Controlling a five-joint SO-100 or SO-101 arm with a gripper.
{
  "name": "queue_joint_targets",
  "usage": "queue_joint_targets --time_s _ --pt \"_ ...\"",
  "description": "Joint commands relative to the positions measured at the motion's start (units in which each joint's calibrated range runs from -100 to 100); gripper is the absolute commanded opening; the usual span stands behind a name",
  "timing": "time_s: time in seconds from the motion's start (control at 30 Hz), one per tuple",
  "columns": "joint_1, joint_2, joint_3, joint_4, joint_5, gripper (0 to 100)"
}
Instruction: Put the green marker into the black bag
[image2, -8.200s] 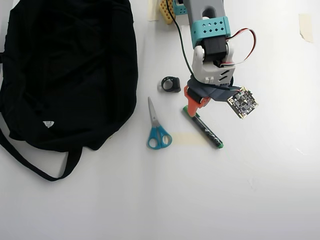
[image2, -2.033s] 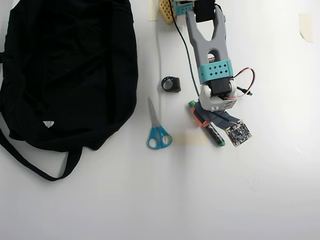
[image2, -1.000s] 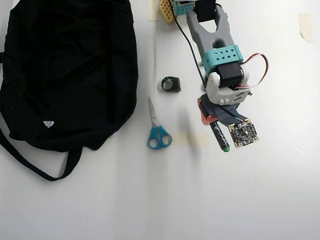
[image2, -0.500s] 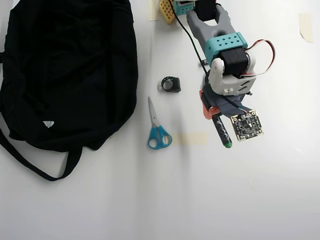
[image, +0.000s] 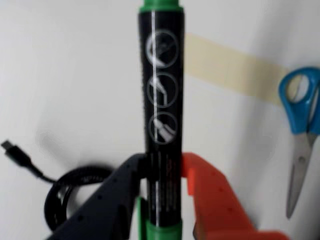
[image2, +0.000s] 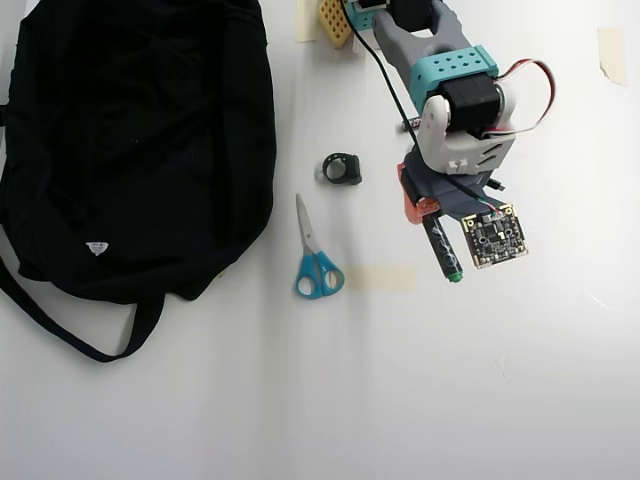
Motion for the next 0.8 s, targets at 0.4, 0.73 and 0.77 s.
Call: queue_joint_targets --time_s 0.4,0.73,0.77 --pt "0.61 -21.38 23.71 0.43 -0.79 2" --pt "4.65 -32.59 36.20 0.43 -2.20 2" --pt "5.03 -33.67 37.37 0.43 -2.15 2"
